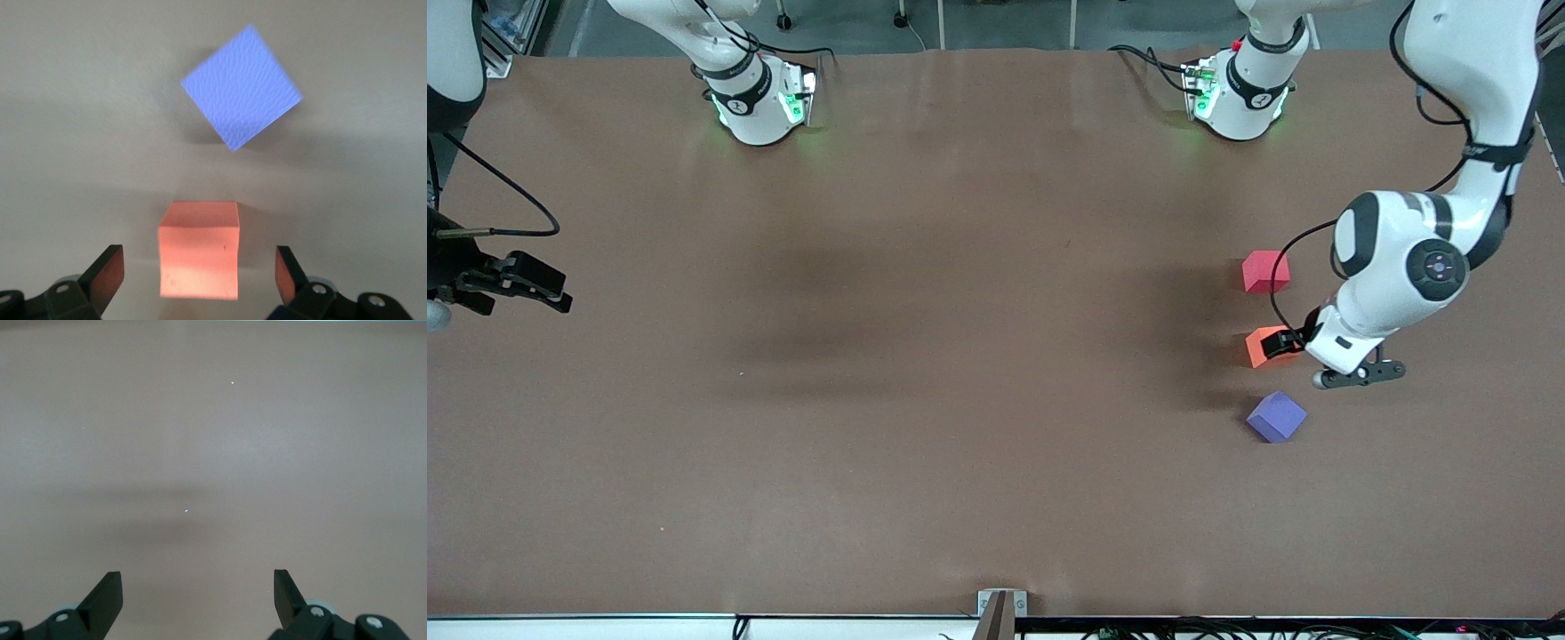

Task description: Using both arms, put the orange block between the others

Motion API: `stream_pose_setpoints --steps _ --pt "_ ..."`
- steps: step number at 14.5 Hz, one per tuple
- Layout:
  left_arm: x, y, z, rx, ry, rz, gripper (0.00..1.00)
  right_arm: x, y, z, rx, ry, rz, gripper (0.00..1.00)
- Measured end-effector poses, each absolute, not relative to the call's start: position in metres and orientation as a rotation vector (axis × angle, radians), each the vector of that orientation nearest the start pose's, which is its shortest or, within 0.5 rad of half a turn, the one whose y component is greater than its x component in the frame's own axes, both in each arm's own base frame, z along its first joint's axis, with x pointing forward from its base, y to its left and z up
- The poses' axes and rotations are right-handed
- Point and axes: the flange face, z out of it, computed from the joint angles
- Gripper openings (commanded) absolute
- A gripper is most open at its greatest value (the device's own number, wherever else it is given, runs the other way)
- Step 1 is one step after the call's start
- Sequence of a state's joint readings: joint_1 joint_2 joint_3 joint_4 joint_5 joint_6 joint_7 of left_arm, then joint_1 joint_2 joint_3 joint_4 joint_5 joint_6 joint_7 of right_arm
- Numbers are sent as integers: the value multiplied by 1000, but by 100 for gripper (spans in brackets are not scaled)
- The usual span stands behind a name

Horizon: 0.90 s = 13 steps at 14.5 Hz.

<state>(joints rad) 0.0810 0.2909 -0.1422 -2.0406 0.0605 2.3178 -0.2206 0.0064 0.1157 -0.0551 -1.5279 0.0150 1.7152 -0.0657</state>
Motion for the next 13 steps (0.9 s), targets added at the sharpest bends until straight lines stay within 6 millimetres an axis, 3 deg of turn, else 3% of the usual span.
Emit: stream_pose_setpoints --steps 3,7,10,13 --pt "606 -39 377 -3125 -181 -57 100 602 -26 591 -3136 -26 -112 100" --pt "611 -35 469 -3111 -192 -104 100 602 -26 591 -3138 -26 -112 100" --pt "611 -30 528 -3107 -130 -82 100 602 -26 594 -3138 -26 -123 100" --pt "608 -29 576 -3106 -100 -78 100 602 -24 611 -3137 -31 -166 100"
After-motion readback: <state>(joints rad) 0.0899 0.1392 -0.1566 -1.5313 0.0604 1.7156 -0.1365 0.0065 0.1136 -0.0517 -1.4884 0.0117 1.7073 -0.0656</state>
